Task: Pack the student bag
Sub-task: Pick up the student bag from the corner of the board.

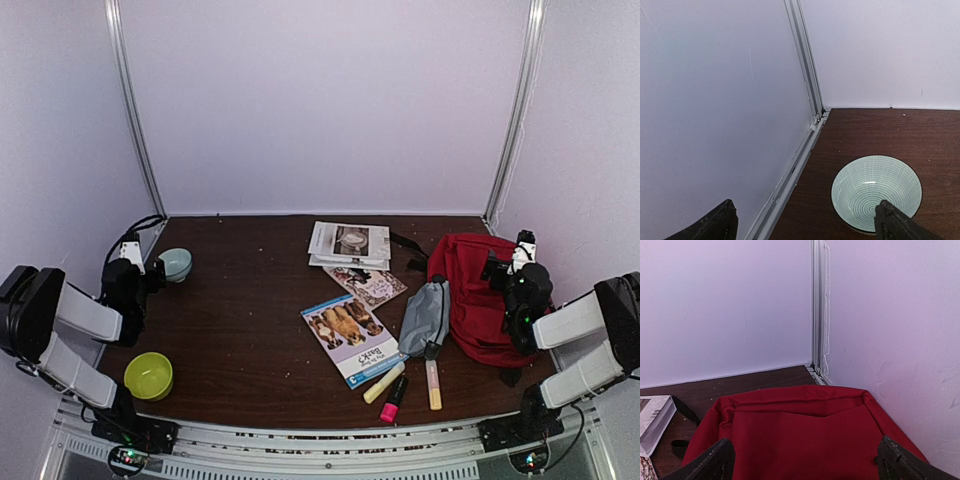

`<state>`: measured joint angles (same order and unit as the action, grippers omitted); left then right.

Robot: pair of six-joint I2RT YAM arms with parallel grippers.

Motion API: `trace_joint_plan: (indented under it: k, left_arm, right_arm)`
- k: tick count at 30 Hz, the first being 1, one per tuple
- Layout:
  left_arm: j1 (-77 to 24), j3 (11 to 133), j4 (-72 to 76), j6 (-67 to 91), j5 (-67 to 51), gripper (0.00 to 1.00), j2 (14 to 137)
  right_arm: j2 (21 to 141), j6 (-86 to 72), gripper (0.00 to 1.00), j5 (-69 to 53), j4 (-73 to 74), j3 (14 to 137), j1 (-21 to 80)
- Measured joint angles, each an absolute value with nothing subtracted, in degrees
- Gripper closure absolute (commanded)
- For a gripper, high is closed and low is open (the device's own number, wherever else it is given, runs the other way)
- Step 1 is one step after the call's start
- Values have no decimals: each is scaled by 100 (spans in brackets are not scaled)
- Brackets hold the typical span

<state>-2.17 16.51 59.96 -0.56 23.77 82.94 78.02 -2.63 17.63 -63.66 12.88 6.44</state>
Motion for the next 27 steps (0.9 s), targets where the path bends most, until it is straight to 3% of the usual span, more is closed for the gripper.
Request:
trace_joint_plan:
  k: [12,15,21,24,27]
  left_arm:
    - [-217,1651,5843,-58,2368,2,8156]
    - [-220,1861,5266,-80,2390,3,7811]
    - [-349,3345,2985,69,2724,11,6711]
    - [-670,4152,1785,276,2742,13,6027]
    - [-1223,4847,869,355,2550,13,5669]
  right_arm:
    - [7728,-276,0,1531,-6038,1361,534]
    - [7249,-370,1,1702,-4897,1822,532]
    - [6637,-989,20,1942,-2329,3870,506]
    - [6692,-1435,20,1837,-958,4748,510]
    - [6692,-1704,19,1651,86,4877,587]
